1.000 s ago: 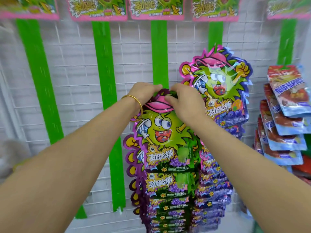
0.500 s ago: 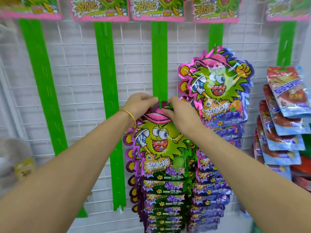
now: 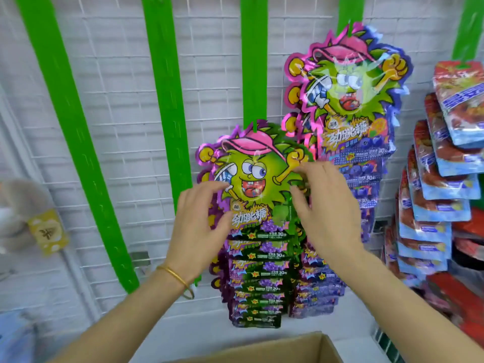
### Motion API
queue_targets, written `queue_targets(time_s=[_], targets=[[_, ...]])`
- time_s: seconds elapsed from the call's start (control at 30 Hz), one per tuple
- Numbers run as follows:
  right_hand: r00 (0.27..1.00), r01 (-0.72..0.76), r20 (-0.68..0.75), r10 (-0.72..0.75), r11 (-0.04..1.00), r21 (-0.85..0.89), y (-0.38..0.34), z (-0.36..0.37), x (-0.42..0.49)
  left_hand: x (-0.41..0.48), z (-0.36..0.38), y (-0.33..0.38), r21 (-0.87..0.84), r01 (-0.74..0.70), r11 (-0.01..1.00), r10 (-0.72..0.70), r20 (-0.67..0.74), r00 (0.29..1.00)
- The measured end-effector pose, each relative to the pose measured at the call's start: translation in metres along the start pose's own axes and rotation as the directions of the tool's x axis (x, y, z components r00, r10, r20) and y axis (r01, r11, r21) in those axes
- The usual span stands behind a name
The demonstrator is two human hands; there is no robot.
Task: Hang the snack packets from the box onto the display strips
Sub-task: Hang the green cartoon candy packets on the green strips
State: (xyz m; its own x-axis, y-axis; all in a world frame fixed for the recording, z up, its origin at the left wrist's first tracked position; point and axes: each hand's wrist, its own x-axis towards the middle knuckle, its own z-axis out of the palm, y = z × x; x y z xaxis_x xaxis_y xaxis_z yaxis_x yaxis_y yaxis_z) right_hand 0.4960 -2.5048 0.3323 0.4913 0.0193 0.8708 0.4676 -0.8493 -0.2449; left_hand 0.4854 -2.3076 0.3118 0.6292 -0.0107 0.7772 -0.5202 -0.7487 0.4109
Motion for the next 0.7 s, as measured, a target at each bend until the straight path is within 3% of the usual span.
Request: queue_targets(time_s=[0.07,0.13,0.23,0.3,0.37,0.4,0.5,0.6,0.7], targets=[[0.965,-0.147,0.236,0.114,0.981,0.129,0.007,0.005,-0.060,-0.057,0.011,-0.011,-0.055,0.083,0.995,-0.075,0.130,0.989],[0.829,-0.296,0.528,0.184,0.945,0.136,0.026,0.024,-0.125,-0.115,0.021,-0.023,-0.076,0.235,0.969,-0.201,0.313,0.928],[0.471,-0.532,0.827,0.307,0.847,-0.012,0.064,0.055,-0.212,-0.181,0.032,-0.042,-0.006,0.493,0.870,-0.410,0.545,0.731],[0.220,-0.598,0.895,0.387,0.779,-0.190,0.084,0.067,-0.256,-0.199,0.036,-0.053,0.061,0.593,0.803,-0.499,0.614,0.611],[0.021,-0.606,0.914,0.405,0.732,-0.310,0.096,0.075,-0.290,-0.202,0.037,-0.058,0.072,0.656,0.751,-0.537,0.644,0.545],[-0.039,-0.602,0.918,0.395,0.724,-0.337,0.097,0.078,-0.303,-0.201,0.038,-0.060,0.063,0.668,0.742,-0.537,0.652,0.535],[-0.124,-0.632,0.920,0.371,0.685,-0.362,0.094,0.093,-0.335,-0.202,0.042,-0.062,0.075,0.665,0.743,-0.527,0.679,0.511],[-0.187,-0.714,0.903,0.387,0.577,-0.396,0.081,0.108,-0.359,-0.205,0.047,-0.064,0.105,0.654,0.749,-0.530,0.688,0.496],[-0.310,-0.767,0.847,0.432,0.413,-0.491,0.065,0.120,-0.387,-0.205,0.053,-0.063,0.123,0.635,0.763,-0.524,0.692,0.496]])
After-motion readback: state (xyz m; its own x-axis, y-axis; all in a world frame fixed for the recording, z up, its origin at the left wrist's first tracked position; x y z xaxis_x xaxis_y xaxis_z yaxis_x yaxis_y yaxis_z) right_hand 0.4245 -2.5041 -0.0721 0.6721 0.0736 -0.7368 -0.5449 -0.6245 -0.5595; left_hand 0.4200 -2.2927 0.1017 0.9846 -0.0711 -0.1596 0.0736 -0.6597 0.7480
